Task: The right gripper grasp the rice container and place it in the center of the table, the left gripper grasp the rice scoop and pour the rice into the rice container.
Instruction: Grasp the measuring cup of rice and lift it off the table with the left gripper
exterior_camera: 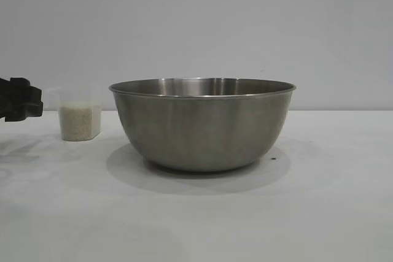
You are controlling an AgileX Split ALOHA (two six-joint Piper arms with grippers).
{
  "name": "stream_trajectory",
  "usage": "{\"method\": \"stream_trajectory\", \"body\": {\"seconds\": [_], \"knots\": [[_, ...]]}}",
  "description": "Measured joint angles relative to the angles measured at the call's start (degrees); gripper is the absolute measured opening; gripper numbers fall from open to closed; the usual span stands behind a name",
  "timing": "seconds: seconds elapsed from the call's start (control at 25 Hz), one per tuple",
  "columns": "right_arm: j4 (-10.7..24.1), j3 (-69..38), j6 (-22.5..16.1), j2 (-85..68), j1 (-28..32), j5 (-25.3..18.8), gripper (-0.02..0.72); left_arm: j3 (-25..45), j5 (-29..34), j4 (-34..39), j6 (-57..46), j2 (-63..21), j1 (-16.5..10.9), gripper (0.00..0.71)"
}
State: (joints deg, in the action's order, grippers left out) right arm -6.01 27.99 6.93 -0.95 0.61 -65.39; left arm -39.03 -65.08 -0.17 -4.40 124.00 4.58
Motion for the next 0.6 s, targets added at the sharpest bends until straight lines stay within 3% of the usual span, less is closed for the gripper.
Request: {"method": "stream_trajectory", "body": {"seconds": [0.6], "knots": [[0.00,0.00,-0.04,0.00,0.00,0.00,0.475,-2.74,0.87,1.14,-0.19,1.02,0.00,0.520]]}}
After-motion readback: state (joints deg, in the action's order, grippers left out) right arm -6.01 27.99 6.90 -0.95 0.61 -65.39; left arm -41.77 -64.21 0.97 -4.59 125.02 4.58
